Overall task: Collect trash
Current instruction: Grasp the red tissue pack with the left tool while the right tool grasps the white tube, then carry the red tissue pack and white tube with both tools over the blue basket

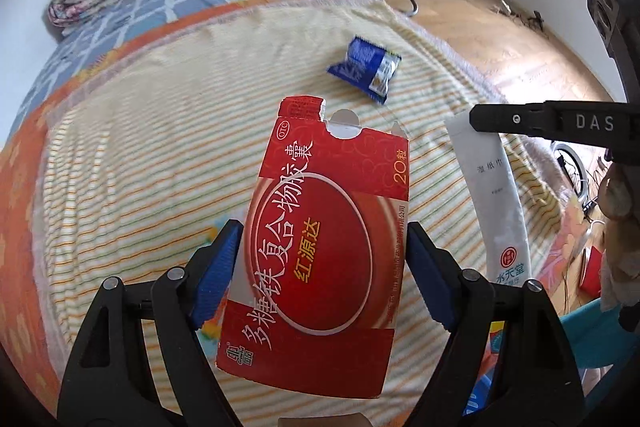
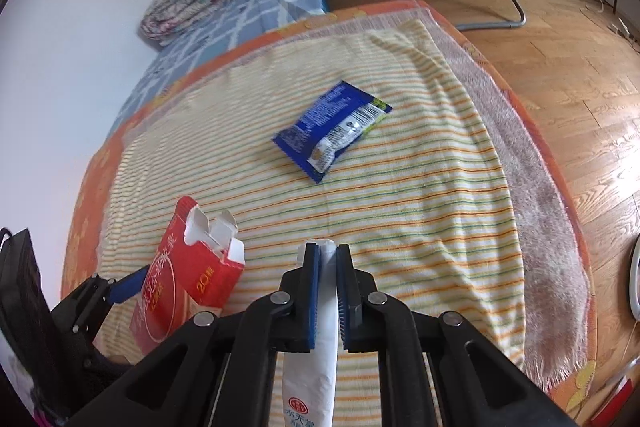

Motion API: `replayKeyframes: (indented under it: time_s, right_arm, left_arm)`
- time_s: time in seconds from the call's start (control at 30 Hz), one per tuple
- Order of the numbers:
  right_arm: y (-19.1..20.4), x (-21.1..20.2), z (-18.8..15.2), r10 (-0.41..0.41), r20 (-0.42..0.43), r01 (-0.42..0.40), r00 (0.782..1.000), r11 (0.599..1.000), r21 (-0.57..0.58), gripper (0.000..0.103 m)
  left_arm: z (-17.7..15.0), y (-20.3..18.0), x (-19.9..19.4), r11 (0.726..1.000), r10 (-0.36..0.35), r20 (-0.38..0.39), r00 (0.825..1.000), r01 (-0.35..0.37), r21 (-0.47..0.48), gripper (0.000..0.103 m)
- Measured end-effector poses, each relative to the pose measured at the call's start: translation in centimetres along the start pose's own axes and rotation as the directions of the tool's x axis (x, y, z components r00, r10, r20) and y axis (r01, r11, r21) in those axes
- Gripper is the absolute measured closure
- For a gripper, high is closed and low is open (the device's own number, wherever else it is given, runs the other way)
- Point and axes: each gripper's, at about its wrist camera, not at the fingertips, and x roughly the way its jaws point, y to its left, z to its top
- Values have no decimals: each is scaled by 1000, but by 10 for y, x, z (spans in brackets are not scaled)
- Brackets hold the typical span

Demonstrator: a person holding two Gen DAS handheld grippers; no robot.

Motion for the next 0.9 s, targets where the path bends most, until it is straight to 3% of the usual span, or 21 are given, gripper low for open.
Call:
replayKeyframes:
  time_s: [0.57, 0.9]
  right_arm:
    - [41, -87, -48, 158, 93, -146, 983, 981, -124, 98]
    - [52, -105, -89, 241, 45, -232, 970, 961, -148, 98]
  left_arm:
    - [-49, -7, -92, 1000, 12, 124, 992, -9, -21, 21]
    - [-96, -15, -119, 997, 10, 141, 990, 1, -71, 21]
